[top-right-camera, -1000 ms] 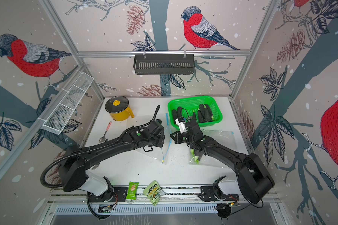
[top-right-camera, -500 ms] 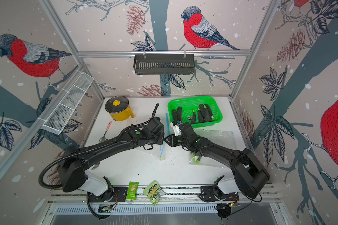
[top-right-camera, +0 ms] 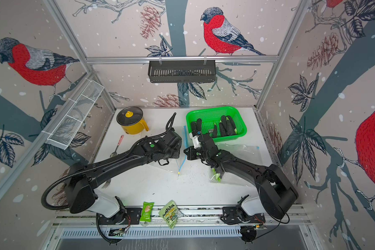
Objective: Place the eggplant in a zip-top bag and seal the zipper
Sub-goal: Open the zipper of the food storage bag at the center of the board.
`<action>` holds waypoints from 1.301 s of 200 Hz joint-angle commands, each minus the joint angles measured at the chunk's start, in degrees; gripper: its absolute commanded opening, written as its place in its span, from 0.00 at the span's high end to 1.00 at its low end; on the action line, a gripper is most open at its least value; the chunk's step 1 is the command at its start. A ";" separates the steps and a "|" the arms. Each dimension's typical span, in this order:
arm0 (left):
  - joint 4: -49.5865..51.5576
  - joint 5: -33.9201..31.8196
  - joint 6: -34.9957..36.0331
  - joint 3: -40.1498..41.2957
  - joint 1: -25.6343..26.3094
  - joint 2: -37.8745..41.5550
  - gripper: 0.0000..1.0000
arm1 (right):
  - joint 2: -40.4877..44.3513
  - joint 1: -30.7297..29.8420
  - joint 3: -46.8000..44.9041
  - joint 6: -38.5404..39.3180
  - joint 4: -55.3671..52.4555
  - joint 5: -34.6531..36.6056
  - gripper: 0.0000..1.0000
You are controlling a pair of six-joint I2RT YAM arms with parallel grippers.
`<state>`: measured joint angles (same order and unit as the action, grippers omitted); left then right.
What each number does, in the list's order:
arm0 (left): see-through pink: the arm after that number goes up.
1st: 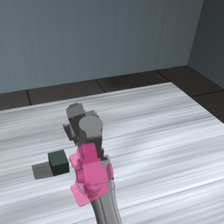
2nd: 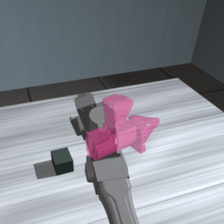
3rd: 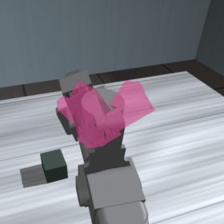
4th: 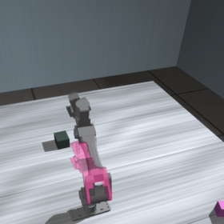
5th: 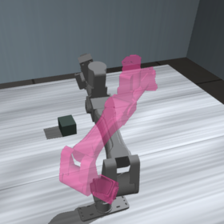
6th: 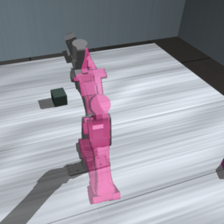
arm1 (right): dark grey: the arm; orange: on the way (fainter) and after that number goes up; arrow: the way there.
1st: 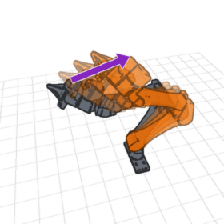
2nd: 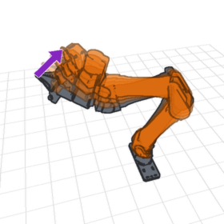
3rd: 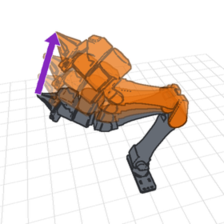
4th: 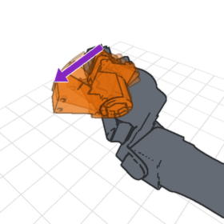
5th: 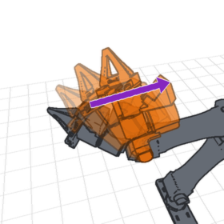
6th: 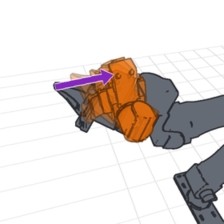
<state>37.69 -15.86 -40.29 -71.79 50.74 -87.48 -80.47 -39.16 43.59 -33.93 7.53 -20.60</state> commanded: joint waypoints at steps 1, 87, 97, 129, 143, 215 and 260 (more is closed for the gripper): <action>7.05 -6.99 -1.79 -2.57 -0.12 -0.53 1.00 | 1.04 1.11 0.15 1.95 -2.41 0.26 0.96; 25.05 -21.26 -5.09 -18.70 0.50 -6.37 1.00 | -0.69 3.86 6.59 6.64 -8.02 -2.09 0.96; 27.00 -22.63 -5.57 -20.75 0.54 -7.10 1.00 | -1.31 4.27 7.66 7.28 -8.61 -2.62 0.96; 31.95 -26.19 -6.73 -28.10 0.74 -9.77 1.00 | -3.34 5.32 12.12 9.95 -11.04 -5.12 0.94; 34.85 -28.13 -6.99 -32.34 1.39 -11.40 1.00 | -4.11 5.27 14.34 11.14 -12.14 -6.01 0.94; 42.16 -37.23 -7.96 -42.78 5.16 -17.69 1.00 | -7.03 7.07 20.26 13.62 -14.44 -9.87 0.88; 31.86 -32.17 -4.21 -36.31 3.14 -14.87 1.00 | -3.77 11.86 18.80 14.85 -14.63 -12.82 0.68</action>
<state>74.32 -49.91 -46.02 -111.61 55.18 -104.40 -86.06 -29.10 62.96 -20.82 -7.33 -30.59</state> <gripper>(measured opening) 0.050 0.241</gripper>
